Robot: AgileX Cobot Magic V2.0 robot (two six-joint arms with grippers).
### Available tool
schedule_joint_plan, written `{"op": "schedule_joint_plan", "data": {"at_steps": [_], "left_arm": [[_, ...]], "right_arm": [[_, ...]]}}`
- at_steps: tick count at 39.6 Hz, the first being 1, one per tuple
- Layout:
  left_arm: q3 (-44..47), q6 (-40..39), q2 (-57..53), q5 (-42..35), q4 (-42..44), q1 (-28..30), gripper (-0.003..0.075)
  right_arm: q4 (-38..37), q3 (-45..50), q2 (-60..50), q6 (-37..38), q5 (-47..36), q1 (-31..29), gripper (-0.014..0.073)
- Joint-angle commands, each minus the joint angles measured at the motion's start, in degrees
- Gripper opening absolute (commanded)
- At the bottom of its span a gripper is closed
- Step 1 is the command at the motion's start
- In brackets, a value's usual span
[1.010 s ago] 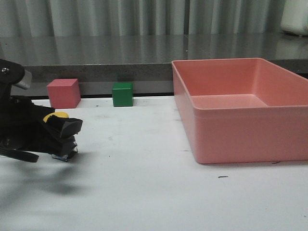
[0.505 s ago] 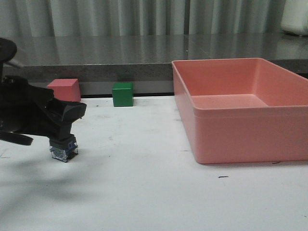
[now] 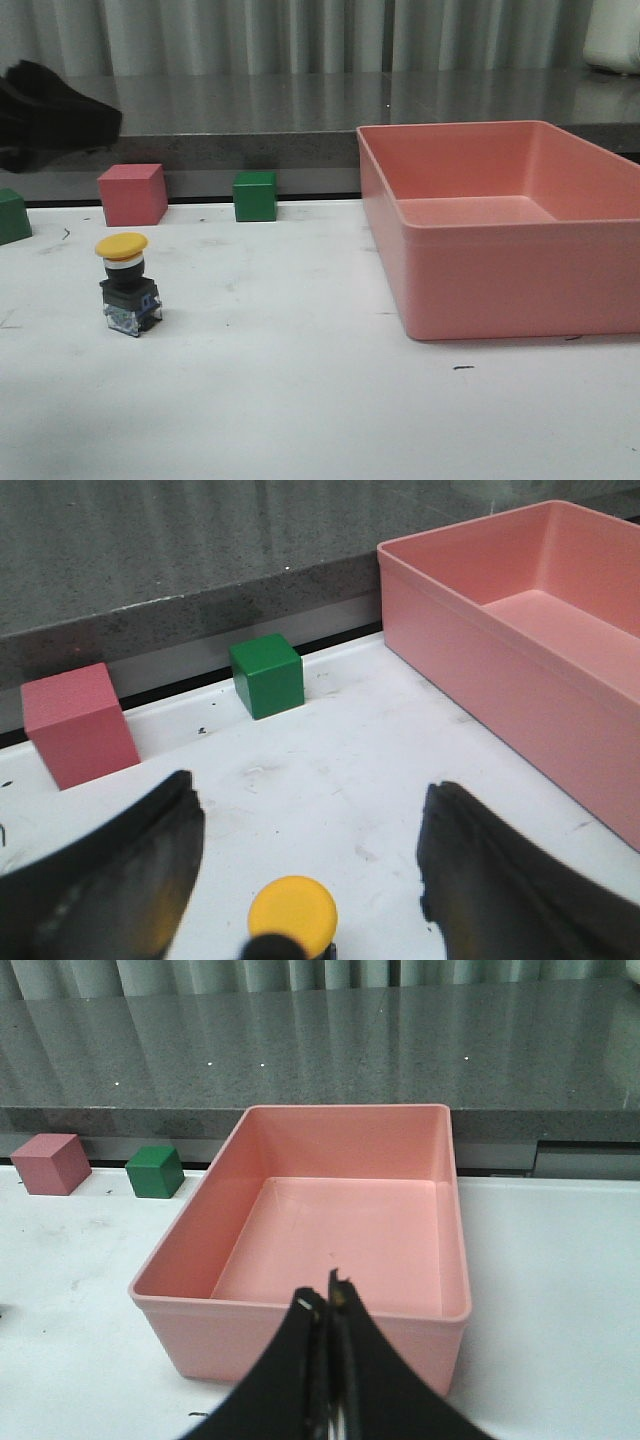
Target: Place and stand button with both arms
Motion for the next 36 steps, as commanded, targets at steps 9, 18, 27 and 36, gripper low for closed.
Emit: {"op": "schedule_joint_plan", "data": {"at_steps": [9,18,27,36], "left_arm": [[-5.80,-1.12,-22.57,17.72,-0.86,-0.44,0.0032],[-5.80,-1.12,-34.51,22.11,-0.86,-0.44,-0.0020],[-5.80,-1.12,-41.21,32.93,-0.96,-0.44,-0.0020],[-5.80,-1.12,-43.64,34.38,-3.17,-0.44,-0.0020]], "right_arm": [[-1.03,-1.45,0.63,-0.40,-4.97,-0.43,-0.0071],[-1.03,-1.45,0.63,-0.40,-4.97,-0.43,-0.0071],[-1.03,-1.45,0.63,-0.40,-4.97,-0.43,-0.0071],[-1.03,-1.45,0.63,-0.40,-4.97,-0.43,-0.0071]]}}
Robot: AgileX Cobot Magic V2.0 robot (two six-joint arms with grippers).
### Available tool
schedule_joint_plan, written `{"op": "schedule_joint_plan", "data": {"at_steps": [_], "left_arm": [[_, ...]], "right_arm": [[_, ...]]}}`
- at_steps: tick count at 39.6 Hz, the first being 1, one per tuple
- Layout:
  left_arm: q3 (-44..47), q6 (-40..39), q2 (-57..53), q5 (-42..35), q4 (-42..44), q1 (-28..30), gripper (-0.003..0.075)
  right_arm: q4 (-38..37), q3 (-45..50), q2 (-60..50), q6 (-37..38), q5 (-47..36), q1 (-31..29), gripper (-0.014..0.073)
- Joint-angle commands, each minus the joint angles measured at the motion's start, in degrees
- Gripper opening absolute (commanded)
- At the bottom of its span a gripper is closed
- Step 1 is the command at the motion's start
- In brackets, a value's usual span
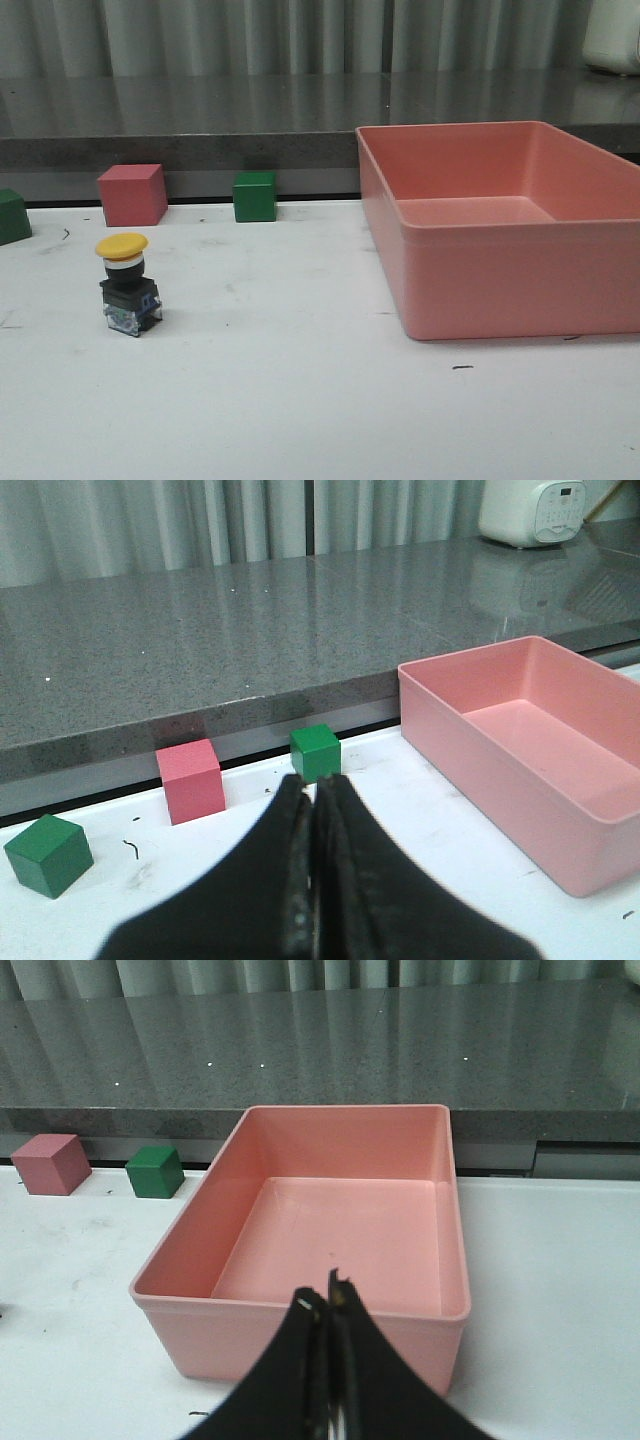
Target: Place and stand button with both arms
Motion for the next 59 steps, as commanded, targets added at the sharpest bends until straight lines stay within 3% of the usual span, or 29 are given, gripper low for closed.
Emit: {"op": "schedule_joint_plan", "data": {"at_steps": [1,32,51,59], "left_arm": [[-2.10,-0.66,0.05,-3.84,-2.59,-0.44,-0.0020],[0.55,-0.66,-2.22,-4.53,-4.96,0.33,-0.0020],[22.86,-0.66,-25.42,-5.61,-4.96,20.60,-0.0020],[29.07,-0.66,-25.79,-9.61,-4.96,27.15,-0.0020]], "right_arm": [[-1.03,-1.45,0.63,-0.40,-4.97,-0.43,-0.0071],[-1.03,-1.45,0.63,-0.40,-4.97,-0.43,-0.0071],[-1.03,-1.45,0.63,-0.40,-4.97,-0.43,-0.0071],[-1.03,-1.45,0.63,-0.40,-4.91,-0.43,-0.0071]]}}
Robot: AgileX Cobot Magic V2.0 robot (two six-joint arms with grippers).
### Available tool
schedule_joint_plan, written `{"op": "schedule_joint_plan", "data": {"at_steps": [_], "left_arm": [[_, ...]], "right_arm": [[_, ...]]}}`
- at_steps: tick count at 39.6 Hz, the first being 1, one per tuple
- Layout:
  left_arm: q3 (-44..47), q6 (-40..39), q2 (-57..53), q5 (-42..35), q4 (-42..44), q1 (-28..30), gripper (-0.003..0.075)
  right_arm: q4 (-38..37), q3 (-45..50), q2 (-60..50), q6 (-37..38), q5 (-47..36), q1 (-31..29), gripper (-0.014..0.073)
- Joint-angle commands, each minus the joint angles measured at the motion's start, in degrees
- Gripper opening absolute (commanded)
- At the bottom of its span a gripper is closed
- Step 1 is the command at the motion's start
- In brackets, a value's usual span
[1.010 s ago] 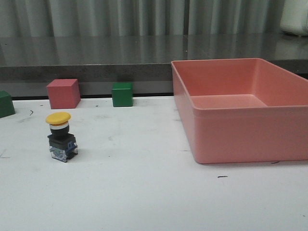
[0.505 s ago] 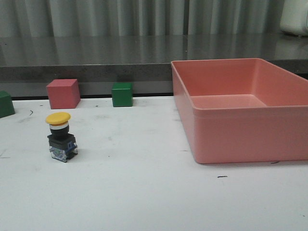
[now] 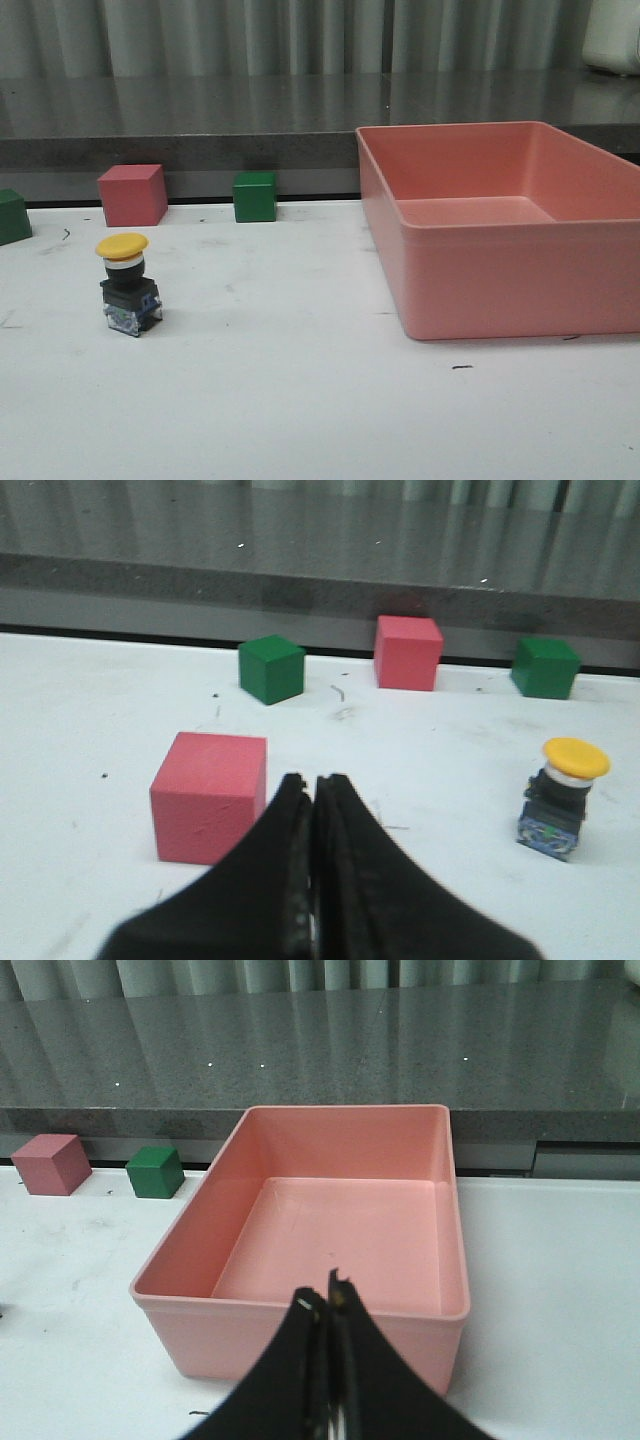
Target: Place and stand button with both arms
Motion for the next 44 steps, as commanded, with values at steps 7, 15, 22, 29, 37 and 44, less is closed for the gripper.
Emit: {"op": "schedule_joint_plan", "data": {"at_steps": [7,15,22,29,37,44], "left_arm": [[0.50,-0.62,-1.45,-7.21,-0.43,2.55,-0.0020],[0.50,-0.62,-1.45,-7.11,-0.43,2.55,-0.0020],[0.50,-0.62,-1.45,-7.11,-0.43,2.55,-0.0020],[0.50,-0.62,-1.45,-7.11,-0.43,2.55,-0.0020],[0.50,-0.62,-1.45,-7.11,-0.43,2.55,-0.0020],[0.50,-0.62,-1.45,-7.11,-0.43,2.55,-0.0020]], "right_arm": [[-1.03,-1.45,0.63,-0.40,-4.84,-0.43,-0.0071],[-1.03,-1.45,0.63,-0.40,-4.84,-0.43,-0.0071],[-1.03,-1.45,0.63,-0.40,-4.84,-0.43,-0.0071],[-1.03,-1.45,0.63,-0.40,-4.84,-0.43,-0.0071],[-1.03,-1.45,0.63,-0.40,-4.84,-0.43,-0.0071],[-1.03,-1.45,0.63,-0.40,-4.84,-0.43,-0.0071]]}}
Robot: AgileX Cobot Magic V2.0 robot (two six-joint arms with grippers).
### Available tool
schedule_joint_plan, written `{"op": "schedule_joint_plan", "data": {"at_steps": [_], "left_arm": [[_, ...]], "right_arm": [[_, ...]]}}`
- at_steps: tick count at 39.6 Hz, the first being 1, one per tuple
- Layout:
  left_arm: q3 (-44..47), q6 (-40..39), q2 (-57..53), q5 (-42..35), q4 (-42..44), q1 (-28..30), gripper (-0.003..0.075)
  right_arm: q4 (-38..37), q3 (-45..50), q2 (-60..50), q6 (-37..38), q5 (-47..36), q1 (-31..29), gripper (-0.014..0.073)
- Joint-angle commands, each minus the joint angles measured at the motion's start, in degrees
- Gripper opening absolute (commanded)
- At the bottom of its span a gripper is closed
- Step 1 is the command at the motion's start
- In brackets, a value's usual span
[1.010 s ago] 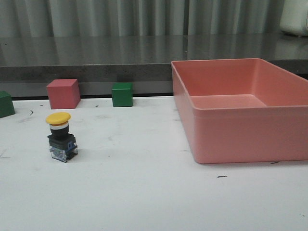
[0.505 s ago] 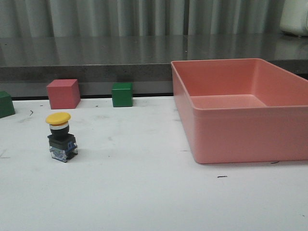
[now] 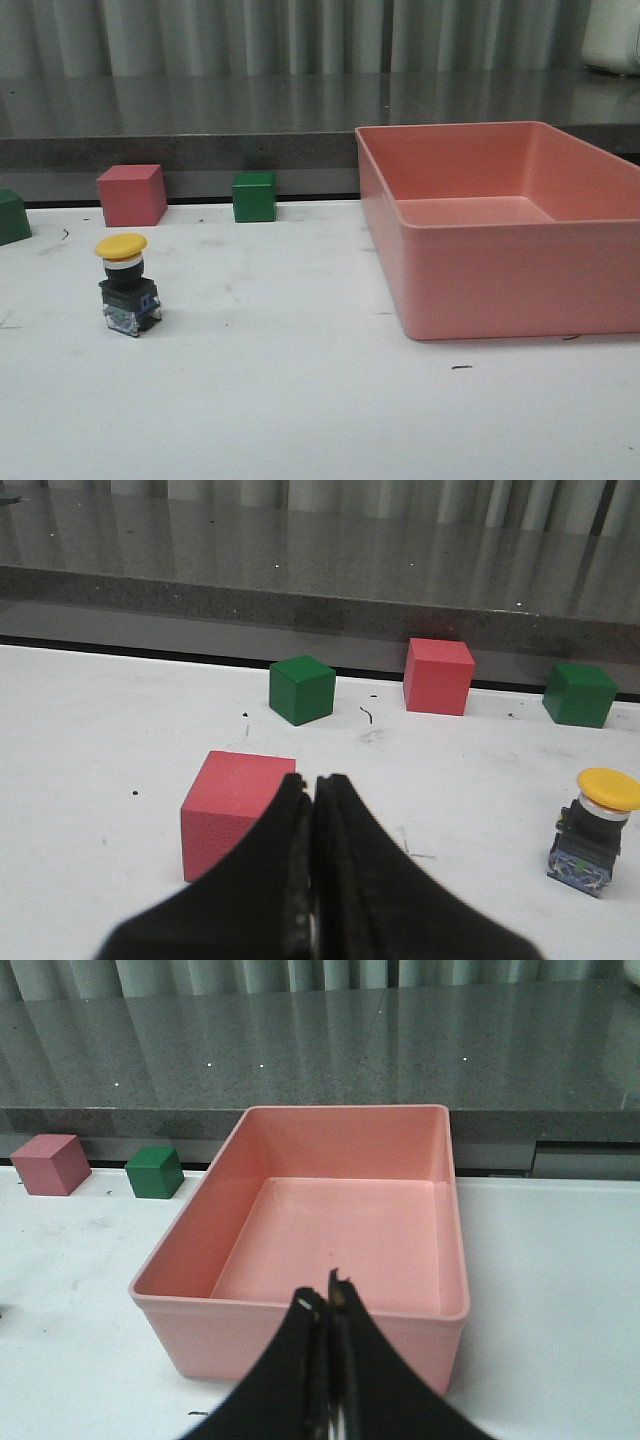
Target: Place and stand button with both arms
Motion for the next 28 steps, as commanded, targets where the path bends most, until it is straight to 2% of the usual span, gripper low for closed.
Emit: {"op": "schedule_joint_plan", "data": {"at_steps": [1,9,16,23,28], "left_arm": [[0.40,-0.62,-1.45,-4.91,-0.43,0.12,-0.0020],[0.40,-0.62,-1.45,-4.91,-0.43,0.12,-0.0020],[0.40,-0.62,-1.45,-4.91,-0.43,0.12,-0.0020],[0.40,-0.62,-1.45,-4.91,-0.43,0.12,-0.0020],[0.40,-0.62,-1.45,-4.91,-0.43,0.12,-0.0020]], "right_arm": [[-1.03,-1.45,0.63,-0.40,-4.84,-0.43,-0.0071],[-2.75,1.16,0.46,-2.31,-7.93,-0.76,-0.0071],[5.25,9.63,-1.78,-10.83,-17.09,-4.96,-0.0071],[10.39,17.24,-8.09,-11.49,-19.39,-10.74,-0.0071],[10.87,22.19,-12.62,-11.56,-19.29,-11.29,-0.0071]]}}
